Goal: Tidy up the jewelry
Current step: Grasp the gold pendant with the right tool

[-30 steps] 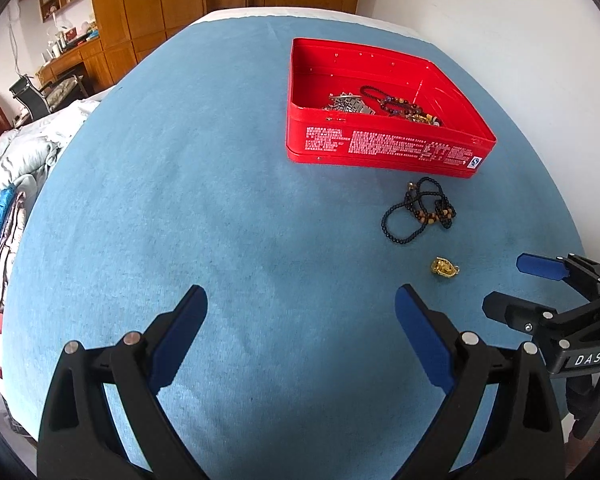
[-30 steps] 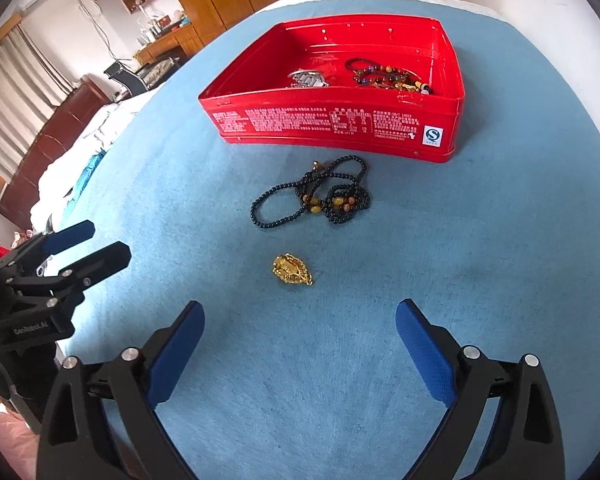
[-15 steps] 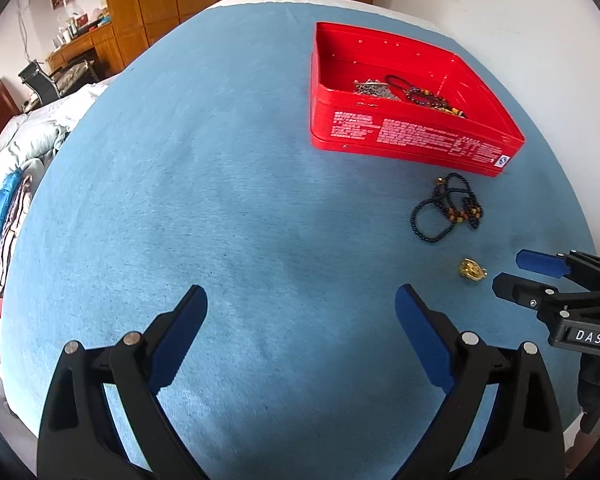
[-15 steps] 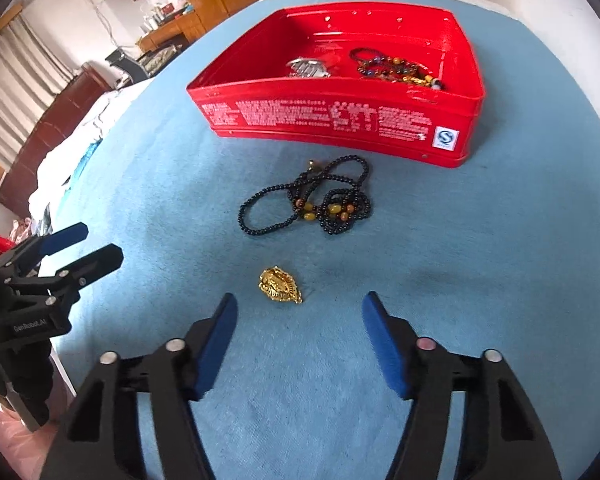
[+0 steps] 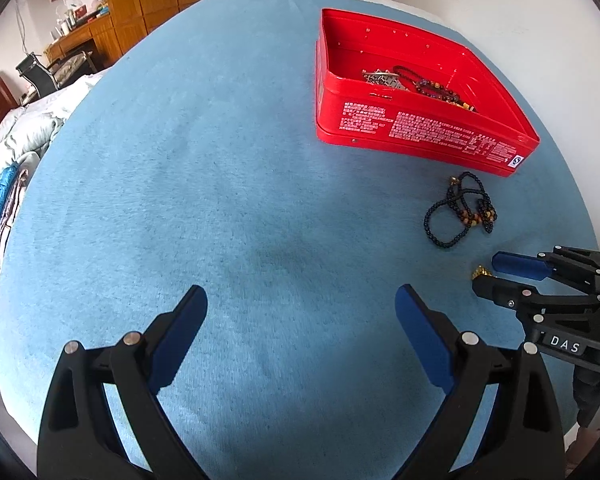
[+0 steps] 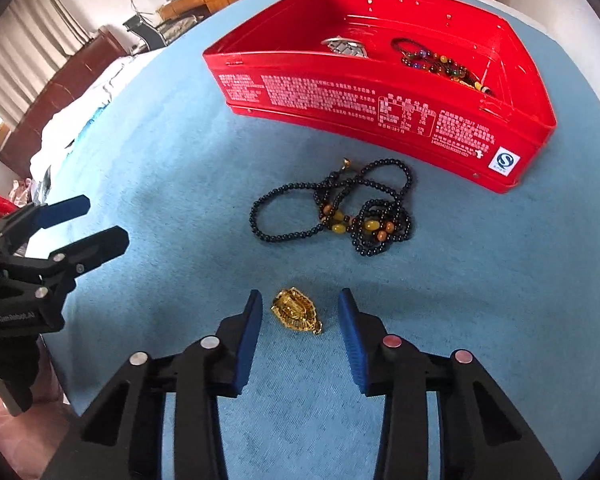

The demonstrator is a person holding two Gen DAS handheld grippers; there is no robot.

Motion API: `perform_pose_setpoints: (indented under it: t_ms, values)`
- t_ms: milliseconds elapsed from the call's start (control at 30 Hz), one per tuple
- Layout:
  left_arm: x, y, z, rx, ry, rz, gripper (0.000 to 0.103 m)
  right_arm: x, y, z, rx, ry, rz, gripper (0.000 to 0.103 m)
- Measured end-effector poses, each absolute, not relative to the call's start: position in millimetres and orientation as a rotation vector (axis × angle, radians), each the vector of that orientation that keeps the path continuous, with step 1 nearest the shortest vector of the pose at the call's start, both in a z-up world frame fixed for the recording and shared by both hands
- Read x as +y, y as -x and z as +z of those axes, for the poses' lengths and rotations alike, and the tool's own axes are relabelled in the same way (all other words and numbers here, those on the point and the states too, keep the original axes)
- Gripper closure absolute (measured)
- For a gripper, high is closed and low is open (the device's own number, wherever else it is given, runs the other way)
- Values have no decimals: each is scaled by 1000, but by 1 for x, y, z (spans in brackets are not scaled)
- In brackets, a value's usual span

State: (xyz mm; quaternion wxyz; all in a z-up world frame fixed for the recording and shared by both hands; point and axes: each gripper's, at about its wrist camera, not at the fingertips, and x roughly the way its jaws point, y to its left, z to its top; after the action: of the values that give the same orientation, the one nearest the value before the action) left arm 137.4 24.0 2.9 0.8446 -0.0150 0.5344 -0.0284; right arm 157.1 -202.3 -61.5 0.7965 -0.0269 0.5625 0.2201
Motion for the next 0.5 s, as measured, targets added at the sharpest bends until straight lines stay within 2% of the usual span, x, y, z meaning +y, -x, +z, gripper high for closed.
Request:
perform_pose_setpoints:
  t_ms: [67, 500]
  values:
    - [24, -139, 1, 1135, 34, -63, 9, -200, -157, -62, 1203, 82, 462, 70]
    - [21, -136, -2, 1146, 39, -74, 9, -202, -149, -60, 1200, 87, 444, 80]
